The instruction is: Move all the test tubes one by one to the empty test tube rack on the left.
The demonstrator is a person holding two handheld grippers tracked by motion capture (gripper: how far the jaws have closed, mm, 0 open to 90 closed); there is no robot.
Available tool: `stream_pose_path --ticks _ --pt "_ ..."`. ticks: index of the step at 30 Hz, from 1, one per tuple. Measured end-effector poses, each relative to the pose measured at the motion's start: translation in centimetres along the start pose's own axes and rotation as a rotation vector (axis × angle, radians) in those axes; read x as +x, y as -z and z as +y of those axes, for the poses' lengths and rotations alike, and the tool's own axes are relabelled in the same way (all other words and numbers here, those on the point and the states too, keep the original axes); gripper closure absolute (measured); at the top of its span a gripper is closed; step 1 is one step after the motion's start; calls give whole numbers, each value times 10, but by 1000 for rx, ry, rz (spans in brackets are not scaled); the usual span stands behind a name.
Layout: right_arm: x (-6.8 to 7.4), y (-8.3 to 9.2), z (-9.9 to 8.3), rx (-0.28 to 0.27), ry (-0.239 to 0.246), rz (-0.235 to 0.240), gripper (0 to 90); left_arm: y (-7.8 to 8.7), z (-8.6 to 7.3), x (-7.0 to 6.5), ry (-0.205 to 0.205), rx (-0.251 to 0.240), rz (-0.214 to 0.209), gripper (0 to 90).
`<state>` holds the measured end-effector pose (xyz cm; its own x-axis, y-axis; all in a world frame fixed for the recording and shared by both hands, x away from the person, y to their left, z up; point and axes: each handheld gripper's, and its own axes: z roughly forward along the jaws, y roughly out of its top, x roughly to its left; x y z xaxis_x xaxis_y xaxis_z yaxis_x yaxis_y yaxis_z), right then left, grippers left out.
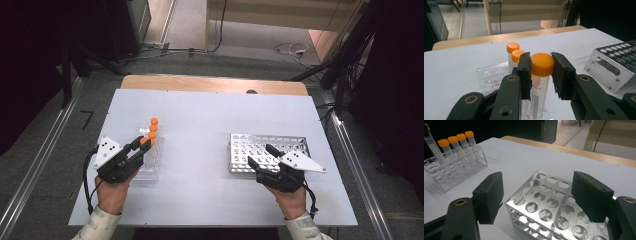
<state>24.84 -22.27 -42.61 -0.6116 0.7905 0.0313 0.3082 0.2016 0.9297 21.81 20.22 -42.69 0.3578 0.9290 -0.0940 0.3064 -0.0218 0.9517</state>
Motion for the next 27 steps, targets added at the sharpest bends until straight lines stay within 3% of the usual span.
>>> stream_pose_path --ticks 13,16,27 --pt "1 -1 -1 8 4 1 247 -2 -7 -1 -8 20 13 678" --pt "1 -1 -1 9 2 0 247 -2 -7 -1 -9 27 6 632" --pt "0 -1 -1 9 0 -1 247 0 -7 -4 -4 18 -6 594"
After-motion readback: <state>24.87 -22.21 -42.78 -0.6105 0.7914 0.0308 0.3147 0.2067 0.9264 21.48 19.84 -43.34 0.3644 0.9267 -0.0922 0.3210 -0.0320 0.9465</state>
